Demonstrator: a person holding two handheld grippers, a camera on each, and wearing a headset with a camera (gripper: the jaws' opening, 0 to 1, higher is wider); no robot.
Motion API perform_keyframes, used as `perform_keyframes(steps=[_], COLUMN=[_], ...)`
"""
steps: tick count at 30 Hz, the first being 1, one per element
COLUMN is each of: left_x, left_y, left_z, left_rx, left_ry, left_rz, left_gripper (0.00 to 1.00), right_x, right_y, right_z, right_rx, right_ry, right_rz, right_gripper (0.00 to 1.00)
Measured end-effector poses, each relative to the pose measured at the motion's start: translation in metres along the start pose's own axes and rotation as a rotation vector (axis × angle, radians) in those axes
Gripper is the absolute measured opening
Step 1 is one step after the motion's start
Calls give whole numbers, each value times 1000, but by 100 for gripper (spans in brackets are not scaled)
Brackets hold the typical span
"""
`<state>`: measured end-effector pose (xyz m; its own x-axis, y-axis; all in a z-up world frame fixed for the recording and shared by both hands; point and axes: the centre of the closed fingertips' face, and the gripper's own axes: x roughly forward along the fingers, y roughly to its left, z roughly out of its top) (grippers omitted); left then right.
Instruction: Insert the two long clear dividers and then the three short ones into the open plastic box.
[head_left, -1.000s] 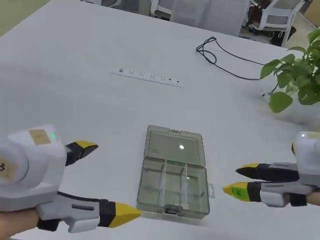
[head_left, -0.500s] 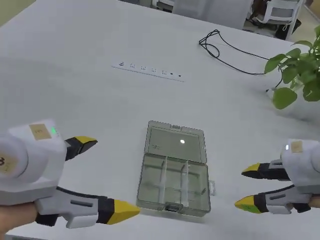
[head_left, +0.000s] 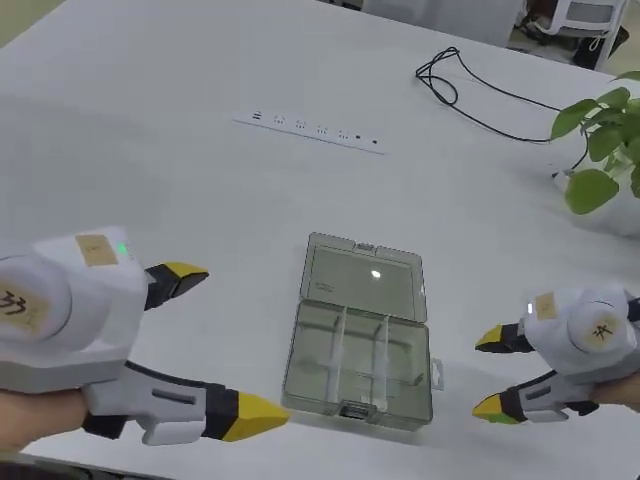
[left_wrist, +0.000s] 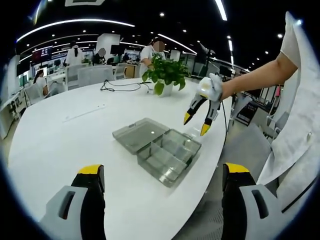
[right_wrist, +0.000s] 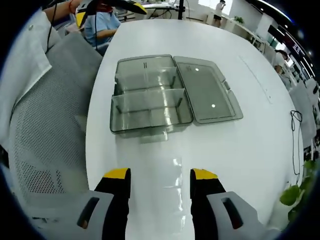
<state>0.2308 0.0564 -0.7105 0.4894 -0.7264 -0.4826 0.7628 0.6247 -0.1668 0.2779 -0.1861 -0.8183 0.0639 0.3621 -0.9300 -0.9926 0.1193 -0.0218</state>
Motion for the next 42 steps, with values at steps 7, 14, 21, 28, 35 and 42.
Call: perform_keyframes(steps=[7, 14, 21, 28, 35, 42], left_x=[2, 4, 4, 2, 2, 1], left_y=[0, 0, 3, 5, 6, 6], left_z=[-4, -7, -5, -4, -3, -3], left_rx=[-4, -7, -11, -16, -17, -14], left_ry=[12, 21, 17, 14, 10, 12], left_rz=[-17, -26, -25, -21, -20, -23], left_gripper=[100, 100, 100, 100, 100, 100], right_x=[14, 22, 26, 31, 31, 31], right_y=[-2, -4, -3, -4, -5, -8], right_z=[-9, -16, -23, -26, -26, -26], right_rx=[-24, -40, -38, -54, -59, -51], right_ry=[48, 83, 102, 115, 114, 116], right_rz=[23, 34, 43, 35, 30, 25], right_gripper=[48, 47, 45, 42, 42, 34])
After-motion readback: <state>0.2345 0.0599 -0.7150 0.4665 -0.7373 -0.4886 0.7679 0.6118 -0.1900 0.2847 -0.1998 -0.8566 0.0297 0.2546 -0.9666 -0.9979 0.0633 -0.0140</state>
